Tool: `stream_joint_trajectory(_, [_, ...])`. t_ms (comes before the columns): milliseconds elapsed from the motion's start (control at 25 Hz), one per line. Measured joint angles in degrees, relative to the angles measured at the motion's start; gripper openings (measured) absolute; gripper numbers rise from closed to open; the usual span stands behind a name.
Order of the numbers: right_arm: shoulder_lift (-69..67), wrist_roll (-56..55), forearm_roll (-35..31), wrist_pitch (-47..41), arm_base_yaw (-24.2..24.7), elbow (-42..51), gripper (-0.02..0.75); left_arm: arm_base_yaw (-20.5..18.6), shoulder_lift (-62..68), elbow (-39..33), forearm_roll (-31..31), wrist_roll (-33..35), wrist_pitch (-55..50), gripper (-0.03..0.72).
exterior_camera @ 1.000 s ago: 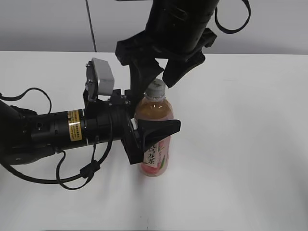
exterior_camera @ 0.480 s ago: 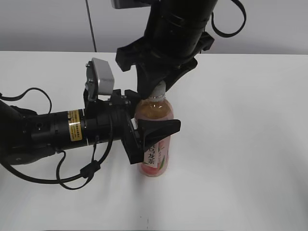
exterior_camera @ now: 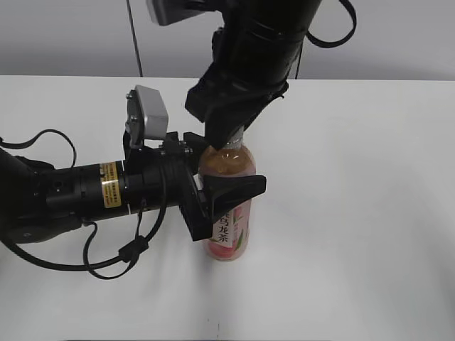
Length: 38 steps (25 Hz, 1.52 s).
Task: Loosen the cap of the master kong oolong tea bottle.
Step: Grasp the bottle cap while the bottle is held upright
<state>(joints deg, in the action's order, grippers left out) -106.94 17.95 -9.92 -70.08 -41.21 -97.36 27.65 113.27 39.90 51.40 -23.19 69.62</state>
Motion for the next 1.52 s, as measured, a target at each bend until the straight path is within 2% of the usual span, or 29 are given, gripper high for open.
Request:
stream_joint_trajectory(720, [0.2,35.5,1.7,-0.3,-0.2,-0.2,0.281,0.0,0.0,0.0,-0.3,-0.3,-0.1,0.458])
stream_joint_trajectory(1520, [-0.1,57.2,4.3,-2.0,-0.4,-2.1,0.281,0.1,0.0,0.0,-1.2,0.1,0.0,0.458])
